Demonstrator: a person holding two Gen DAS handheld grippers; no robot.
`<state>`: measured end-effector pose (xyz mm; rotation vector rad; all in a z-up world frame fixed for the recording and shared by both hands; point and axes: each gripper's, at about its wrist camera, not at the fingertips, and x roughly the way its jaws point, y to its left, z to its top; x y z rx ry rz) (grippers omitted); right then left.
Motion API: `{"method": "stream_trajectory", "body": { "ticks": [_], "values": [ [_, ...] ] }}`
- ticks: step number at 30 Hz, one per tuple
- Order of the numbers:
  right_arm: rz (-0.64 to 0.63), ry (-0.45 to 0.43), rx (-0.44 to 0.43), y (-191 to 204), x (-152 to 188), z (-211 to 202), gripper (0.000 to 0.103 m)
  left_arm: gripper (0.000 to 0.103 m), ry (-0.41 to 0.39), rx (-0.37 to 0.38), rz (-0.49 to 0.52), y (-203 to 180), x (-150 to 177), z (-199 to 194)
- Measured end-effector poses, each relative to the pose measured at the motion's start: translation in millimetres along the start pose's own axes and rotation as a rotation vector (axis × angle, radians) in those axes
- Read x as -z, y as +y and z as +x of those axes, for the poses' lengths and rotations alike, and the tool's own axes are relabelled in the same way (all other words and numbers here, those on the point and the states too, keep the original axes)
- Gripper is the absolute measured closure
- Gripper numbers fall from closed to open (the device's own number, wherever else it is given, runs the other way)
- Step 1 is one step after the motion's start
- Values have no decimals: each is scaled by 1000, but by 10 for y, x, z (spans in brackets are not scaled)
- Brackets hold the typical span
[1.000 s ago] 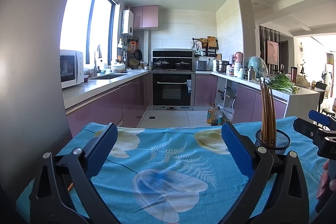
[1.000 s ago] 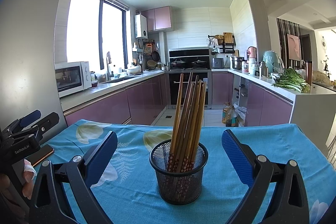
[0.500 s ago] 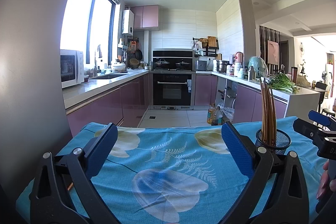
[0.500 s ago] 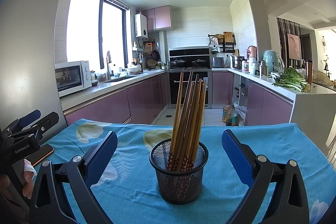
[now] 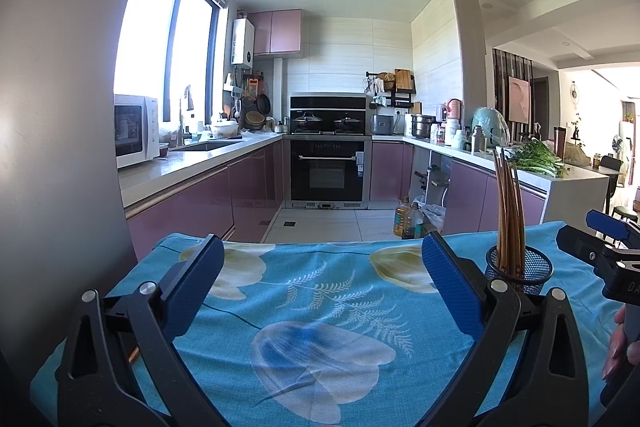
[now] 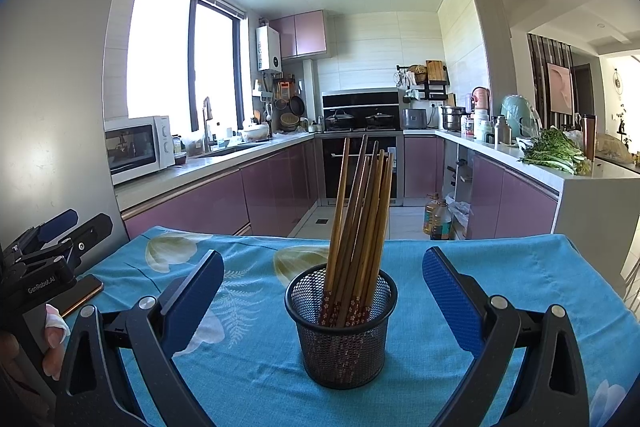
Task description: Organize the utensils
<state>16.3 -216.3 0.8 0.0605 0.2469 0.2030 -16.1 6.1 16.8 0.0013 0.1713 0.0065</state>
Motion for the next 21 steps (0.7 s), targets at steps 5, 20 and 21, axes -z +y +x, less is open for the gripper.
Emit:
{"method": "stream_trajectory", "body": {
  "ticks": [5,20,21],
  "values": [
    [1,1,2,5,5,1,7,6,2,2,0,-9,10,-7],
    [3,2,1,-9,15,4,7,6,-1,4,-3,-21,61,-18],
    [4,3,2,-10,17,7,7,6,-1,4,1,-26,58,-10]
  ]
}}
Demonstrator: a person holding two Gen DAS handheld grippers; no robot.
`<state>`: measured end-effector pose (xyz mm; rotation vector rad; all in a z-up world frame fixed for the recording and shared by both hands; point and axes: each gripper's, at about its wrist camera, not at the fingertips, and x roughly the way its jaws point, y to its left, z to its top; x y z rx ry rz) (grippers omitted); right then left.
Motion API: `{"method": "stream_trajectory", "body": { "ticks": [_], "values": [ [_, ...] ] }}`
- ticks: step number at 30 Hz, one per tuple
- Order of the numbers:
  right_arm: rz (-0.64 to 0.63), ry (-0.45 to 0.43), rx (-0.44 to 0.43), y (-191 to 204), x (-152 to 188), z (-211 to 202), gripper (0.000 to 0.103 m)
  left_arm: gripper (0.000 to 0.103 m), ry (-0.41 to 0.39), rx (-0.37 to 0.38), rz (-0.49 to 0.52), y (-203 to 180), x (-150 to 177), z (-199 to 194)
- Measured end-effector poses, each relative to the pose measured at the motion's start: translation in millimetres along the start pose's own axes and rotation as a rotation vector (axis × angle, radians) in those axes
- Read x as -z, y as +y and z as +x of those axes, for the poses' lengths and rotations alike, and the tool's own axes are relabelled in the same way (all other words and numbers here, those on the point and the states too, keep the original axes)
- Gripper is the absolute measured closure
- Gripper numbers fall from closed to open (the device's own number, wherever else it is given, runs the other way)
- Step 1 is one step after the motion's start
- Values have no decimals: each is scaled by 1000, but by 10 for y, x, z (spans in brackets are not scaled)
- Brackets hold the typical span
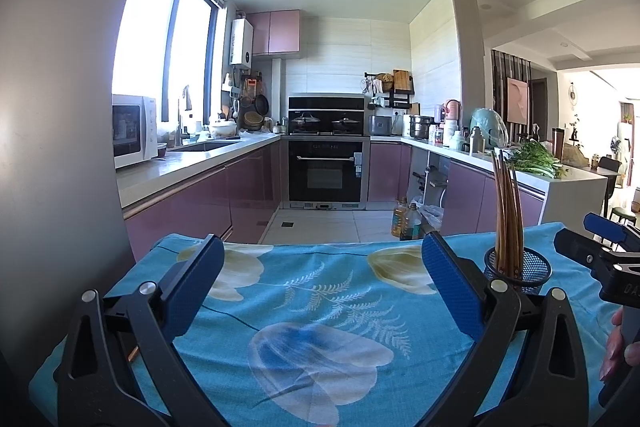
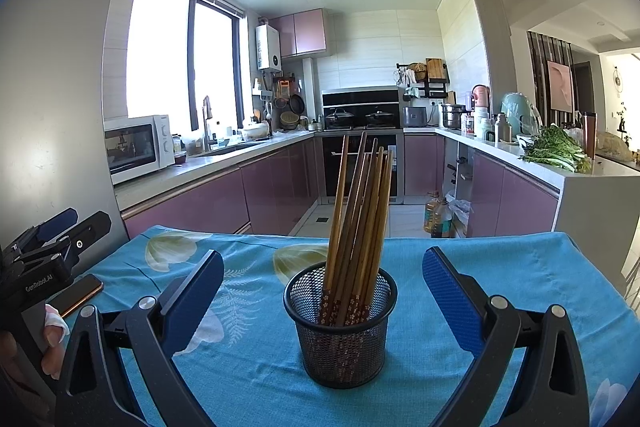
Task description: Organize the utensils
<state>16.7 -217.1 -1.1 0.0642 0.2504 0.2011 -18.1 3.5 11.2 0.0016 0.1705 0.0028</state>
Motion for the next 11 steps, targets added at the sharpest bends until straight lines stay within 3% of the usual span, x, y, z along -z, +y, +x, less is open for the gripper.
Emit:
{"method": "stream_trajectory", "body": {
  "ticks": [8,11],
  "values": [
    [3,47,43,-232,51,21,7,6,82,-7,-22,54,36,143],
    [29,127,142,-593,135,90,7,6,136,-19,-29,140,89,256]
  ]
}}
